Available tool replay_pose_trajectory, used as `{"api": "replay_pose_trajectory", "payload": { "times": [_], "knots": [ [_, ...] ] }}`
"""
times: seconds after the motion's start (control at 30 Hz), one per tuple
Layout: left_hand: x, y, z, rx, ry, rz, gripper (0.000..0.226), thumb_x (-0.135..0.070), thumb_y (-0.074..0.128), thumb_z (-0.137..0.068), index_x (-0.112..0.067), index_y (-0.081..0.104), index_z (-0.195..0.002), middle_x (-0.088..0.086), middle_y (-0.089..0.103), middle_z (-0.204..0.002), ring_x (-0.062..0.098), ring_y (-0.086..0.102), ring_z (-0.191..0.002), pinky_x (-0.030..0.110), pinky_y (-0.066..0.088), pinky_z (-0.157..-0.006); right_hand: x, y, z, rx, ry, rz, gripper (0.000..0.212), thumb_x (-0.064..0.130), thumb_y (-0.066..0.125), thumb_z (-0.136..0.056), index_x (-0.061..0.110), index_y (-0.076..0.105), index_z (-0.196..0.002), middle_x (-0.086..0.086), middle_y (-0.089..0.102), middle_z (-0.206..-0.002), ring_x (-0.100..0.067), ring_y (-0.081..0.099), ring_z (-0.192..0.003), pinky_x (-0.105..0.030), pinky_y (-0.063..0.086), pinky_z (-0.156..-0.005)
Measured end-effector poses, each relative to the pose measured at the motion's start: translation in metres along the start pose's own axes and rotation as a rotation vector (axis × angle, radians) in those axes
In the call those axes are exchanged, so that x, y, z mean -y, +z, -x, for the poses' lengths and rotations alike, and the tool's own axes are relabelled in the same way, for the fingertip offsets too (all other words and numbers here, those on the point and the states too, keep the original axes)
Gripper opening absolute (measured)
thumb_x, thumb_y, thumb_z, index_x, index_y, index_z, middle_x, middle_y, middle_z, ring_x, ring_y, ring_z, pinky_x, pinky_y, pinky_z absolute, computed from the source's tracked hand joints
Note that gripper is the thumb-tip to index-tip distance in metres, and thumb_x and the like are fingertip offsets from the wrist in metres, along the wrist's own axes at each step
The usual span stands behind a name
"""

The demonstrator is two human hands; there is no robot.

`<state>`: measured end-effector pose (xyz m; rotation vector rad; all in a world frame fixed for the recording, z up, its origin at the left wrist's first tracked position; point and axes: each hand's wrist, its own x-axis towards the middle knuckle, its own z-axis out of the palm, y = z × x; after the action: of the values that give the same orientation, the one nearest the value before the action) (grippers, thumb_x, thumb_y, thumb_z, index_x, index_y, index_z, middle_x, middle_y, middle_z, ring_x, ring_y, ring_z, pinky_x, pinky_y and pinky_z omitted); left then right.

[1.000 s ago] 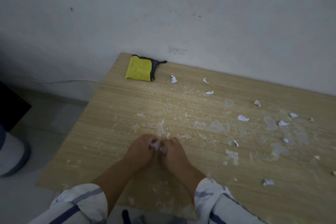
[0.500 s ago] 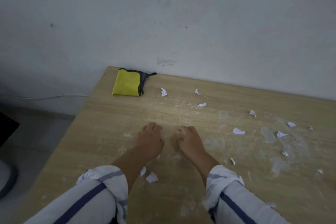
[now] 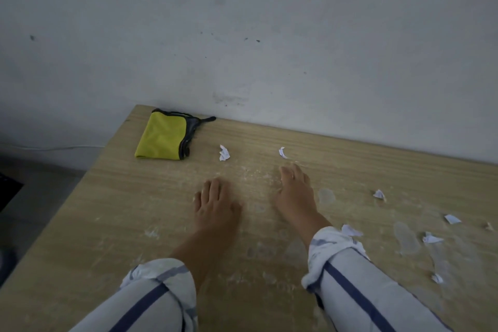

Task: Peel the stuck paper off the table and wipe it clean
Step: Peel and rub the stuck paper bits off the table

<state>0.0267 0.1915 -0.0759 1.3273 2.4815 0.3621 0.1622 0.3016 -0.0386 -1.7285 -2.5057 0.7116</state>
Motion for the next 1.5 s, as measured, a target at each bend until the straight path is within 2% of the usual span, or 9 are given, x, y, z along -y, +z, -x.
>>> {"api": "replay_pose_trajectory", "payload": {
  "times": [0.17,0.3,0.47,0.63,0.73,0.93,1.03,1.3,1.5],
  "knots": [
    [-0.007,-0.002,-0.024,-0.023,-0.033,0.017,0.067,-0.046,0.037,-0.093,-0.015,0.013,-0.148,0.005,0.01,-0.157,0.025,0.002,-0.145,0.042,0.005,-0.118,-0.01,0.007,-0.012,-0.057,-0.067,0.084,0.044,0.017,0.036,-0.091,0.017,0.045,-0.134,-0.008,0.032,-0.148,-0.031,0.029,-0.131,-0.038,0.027,-0.107],
    [-0.016,-0.012,-0.059,-0.067,-0.01,0.052,0.062,-0.027,0.044,-0.093,-0.022,0.014,-0.147,0.006,0.004,-0.157,0.03,0.001,-0.144,0.046,0.012,-0.116,-0.015,0.011,-0.013,-0.141,-0.124,-0.066,0.055,0.02,0.019,-0.076,-0.001,0.063,-0.103,-0.017,0.057,-0.11,-0.034,0.047,-0.106,-0.034,0.037,-0.084],
    [-0.013,-0.022,-0.093,-0.017,0.09,-0.072,0.043,-0.002,0.047,-0.086,-0.016,0.048,-0.127,0.006,0.03,-0.146,0.031,0.031,-0.128,0.042,0.037,-0.101,-0.019,0.013,-0.025,-0.163,-0.12,-0.147,0.012,-0.007,0.047,-0.077,-0.004,0.058,-0.081,-0.02,0.054,-0.095,-0.033,0.051,-0.09,-0.028,0.028,-0.069],
    [-0.007,-0.027,-0.095,-0.012,0.115,-0.085,0.021,-0.002,0.053,-0.088,-0.007,0.06,-0.107,0.011,0.051,-0.113,0.028,0.047,-0.103,0.041,0.048,-0.087,-0.007,-0.001,-0.059,-0.149,-0.124,-0.219,0.048,-0.008,0.041,-0.087,0.006,0.047,-0.132,-0.014,0.039,-0.132,-0.026,0.047,-0.115,-0.021,0.034,-0.088],
    [-0.004,-0.029,-0.083,0.008,0.115,-0.089,0.021,-0.001,0.046,-0.09,-0.006,0.058,-0.106,0.014,0.05,-0.111,0.028,0.05,-0.098,0.04,0.049,-0.084,0.003,-0.005,-0.081,0.023,-0.055,-0.099,0.058,-0.004,0.036,-0.089,0.016,0.031,-0.143,-0.014,0.015,-0.153,-0.032,0.024,-0.138,-0.037,0.027,-0.111],
    [0.003,-0.039,-0.057,0.068,0.063,-0.058,0.027,0.002,0.037,-0.09,-0.008,0.055,-0.107,0.014,0.056,-0.112,0.029,0.051,-0.102,0.034,0.042,-0.08,0.021,-0.013,-0.079,0.018,-0.013,0.161,0.036,-0.002,0.034,-0.092,-0.003,0.05,-0.124,-0.02,0.04,-0.136,-0.034,0.044,-0.12,-0.036,0.04,-0.092],
    [0.008,-0.044,-0.05,0.1,-0.009,0.006,0.038,-0.001,0.037,-0.092,-0.013,0.048,-0.127,0.012,0.053,-0.124,0.028,0.052,-0.111,0.035,0.043,-0.087,0.02,-0.017,-0.061,0.006,-0.037,0.208,0.028,-0.003,0.04,-0.091,-0.003,0.058,-0.112,-0.019,0.055,-0.119,-0.032,0.055,-0.106,-0.032,0.042,-0.079],
    [0.016,-0.055,-0.037,0.194,-0.054,-0.071,0.03,0.0,0.054,-0.088,-0.003,0.051,-0.117,0.014,0.042,-0.126,0.031,0.053,-0.108,0.036,0.046,-0.09,0.043,0.007,0.024,-0.015,-0.032,-0.161,0.02,0.002,0.045,-0.087,0.003,0.062,-0.096,-0.013,0.061,-0.1,-0.026,0.057,-0.09,-0.024,0.034,-0.069],
    [0.027,-0.063,-0.032,0.226,-0.031,-0.082,0.027,-0.006,0.044,-0.093,0.0,0.052,-0.117,0.017,0.051,-0.126,0.03,0.052,-0.114,0.035,0.044,-0.092,0.061,0.033,0.091,0.043,-0.022,-0.201,0.022,-0.001,0.043,-0.087,0.012,0.061,-0.086,-0.007,0.059,-0.088,-0.015,0.048,-0.076,-0.022,0.035,-0.058]
  ]
}}
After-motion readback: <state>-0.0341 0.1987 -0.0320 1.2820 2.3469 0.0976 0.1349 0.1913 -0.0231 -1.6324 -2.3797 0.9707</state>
